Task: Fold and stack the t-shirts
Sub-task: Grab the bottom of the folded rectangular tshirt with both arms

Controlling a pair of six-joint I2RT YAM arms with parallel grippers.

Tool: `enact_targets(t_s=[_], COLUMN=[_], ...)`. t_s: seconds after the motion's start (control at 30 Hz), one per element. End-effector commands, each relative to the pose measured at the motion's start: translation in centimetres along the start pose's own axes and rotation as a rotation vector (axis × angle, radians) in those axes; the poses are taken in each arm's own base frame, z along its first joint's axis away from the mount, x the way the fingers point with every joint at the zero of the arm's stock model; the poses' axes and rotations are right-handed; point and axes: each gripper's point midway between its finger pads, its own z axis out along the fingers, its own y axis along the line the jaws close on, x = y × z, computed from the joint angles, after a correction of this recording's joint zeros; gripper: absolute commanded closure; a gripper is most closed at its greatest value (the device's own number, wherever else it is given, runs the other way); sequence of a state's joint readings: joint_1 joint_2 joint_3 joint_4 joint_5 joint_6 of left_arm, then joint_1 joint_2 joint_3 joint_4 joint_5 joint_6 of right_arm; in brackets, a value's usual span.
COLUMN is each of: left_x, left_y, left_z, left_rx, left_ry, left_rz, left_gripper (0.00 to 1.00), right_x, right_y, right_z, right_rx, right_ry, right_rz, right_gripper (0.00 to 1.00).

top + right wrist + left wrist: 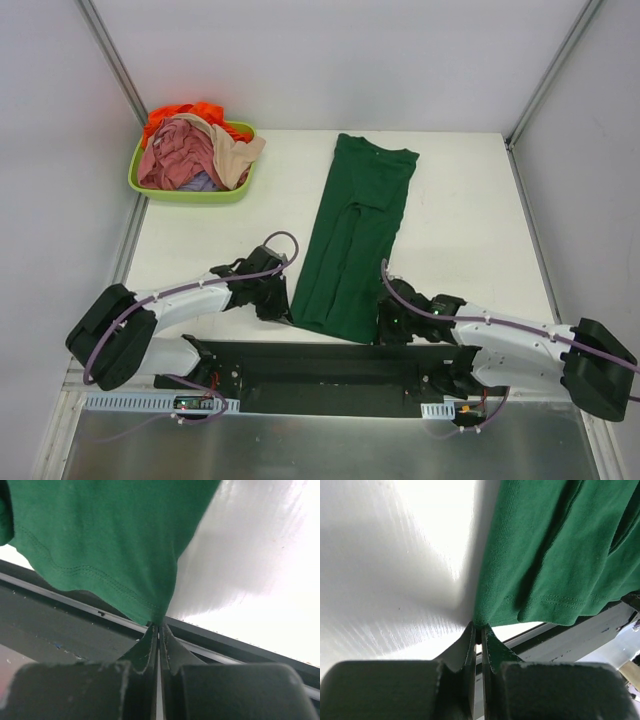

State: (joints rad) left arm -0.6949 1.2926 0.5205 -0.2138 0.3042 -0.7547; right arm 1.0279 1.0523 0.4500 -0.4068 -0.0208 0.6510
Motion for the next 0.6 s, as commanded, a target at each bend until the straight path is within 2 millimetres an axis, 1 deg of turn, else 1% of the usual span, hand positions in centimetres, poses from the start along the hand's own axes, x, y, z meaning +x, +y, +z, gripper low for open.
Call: enact_targets(t_s=[0.0,0.1,0.23,0.27,0.3,0.4,0.43,0.5,0.57], left_x=[1.1,1.9,3.5,3.8,4.1,4.3,4.2,4.2,3.9], left_y=[0.4,0.1,0.0,-0.2,0.1,1.2,1.1,0.6,-0.1], left_z=[-0.6,-1.1,-1.7,-2.1,-2.5,-4.4,-5.1,-6.2,-7.0], left_rx=[0.013,0.047,0.09,0.104,0.097,0.041,0.046,0.074,0.112], left_ry=[0.003,0.008,0.033,0.037,0.031,-0.012,-0.038,-0.063,-0.091], left_rz=[0.017,0.019,-0.015,-0.021,-0.024,-0.012,0.0,0.03,0.052], left_gripper=[1.0,1.0,1.0,1.0,1.0,1.0,1.0,1.0,1.0], right_x=[0.5,1.2,3.3,3.9,4.6,6.1,6.5,6.7,6.4], right_y=[1.6,2.8,4.9,5.5,6.1,7.7,8.0,8.9,9.4], right_z=[-0.2,-0.6,-1.6,-1.9,-2.3,-3.3,-3.6,-4.3,-4.8], right_rx=[-0.111,-0.175,-0.229,-0.244,-0.262,-0.311,-0.323,-0.361,-0.379], right_ry=[-0.021,-0.011,0.05,0.064,0.08,0.12,0.131,0.136,0.12], right_rz=[-0.035,-0.083,-0.2,-0.228,-0.262,-0.328,-0.347,-0.387,-0.41], right_gripper=[0.99,1.0,0.99,1.0,0.99,0.99,0.99,0.99,1.0])
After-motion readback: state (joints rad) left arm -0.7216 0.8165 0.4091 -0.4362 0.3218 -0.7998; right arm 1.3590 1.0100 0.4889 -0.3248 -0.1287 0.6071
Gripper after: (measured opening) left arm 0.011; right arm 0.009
